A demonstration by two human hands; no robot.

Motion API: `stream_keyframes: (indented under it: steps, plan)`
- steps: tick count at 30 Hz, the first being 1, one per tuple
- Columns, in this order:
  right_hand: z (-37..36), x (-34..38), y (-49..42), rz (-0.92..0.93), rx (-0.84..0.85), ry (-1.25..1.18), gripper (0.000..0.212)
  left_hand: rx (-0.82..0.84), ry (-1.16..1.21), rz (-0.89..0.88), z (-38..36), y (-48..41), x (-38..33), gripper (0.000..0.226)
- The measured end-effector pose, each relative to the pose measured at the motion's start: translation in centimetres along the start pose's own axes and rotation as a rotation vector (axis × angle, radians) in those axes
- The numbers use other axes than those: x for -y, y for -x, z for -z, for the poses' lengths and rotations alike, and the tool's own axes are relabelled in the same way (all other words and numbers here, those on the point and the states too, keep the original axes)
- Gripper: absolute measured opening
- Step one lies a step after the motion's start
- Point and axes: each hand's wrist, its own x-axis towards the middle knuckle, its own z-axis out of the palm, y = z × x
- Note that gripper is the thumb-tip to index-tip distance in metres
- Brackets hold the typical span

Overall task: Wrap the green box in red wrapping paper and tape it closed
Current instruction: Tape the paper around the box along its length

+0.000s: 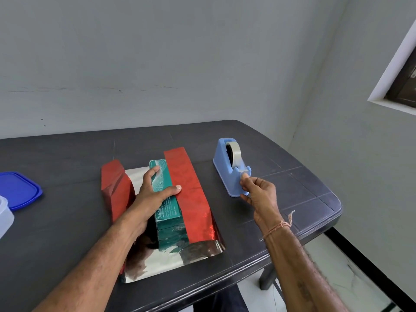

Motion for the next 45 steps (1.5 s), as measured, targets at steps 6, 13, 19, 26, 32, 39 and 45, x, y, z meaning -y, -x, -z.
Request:
stream_keyframes:
  steps: [6,13,19,26,32,39,45]
  plan:
    - [-0.1,-0.6,-0.2,0.024,-0.026,0.024,0.025,-0.002,-0.012,-0.008,0.0,0.1,-0.1,0.084]
    - [-0.4,-0.9,-0.3,0.041,-0.085,0.017,0.024,-0.019,-0.024,-0.012,-0.2,0.2,-0.2,0.081]
    - [-0.1,-2.6,-0.2,0.026,-0.110,0.110,0.021,-0.003,-0.022,-0.002,0.0,0.2,-0.1,0.084]
    - [1.0,-1.3,1.1,-0.099,0.008,0.029,0.023,0.006,-0.037,-0.005,0.2,-0.2,0.2,0.085]
    - [0.9,0.7,4.2,0.018,0.349,0.066,0.031,0.014,-0.044,0.011,0.3,-0.3,0.4,0.089]
    - [-4.8,5.4,3.1,0.267,0.710,0.424,0.021,-0.006,-0.050,0.008,0.4,-0.3,0.4,0.090]
    - [-10.5,7.6,0.6,0.416,0.939,0.907,0.016,0.007,-0.029,0.025,0.5,-0.7,0.8,0.094]
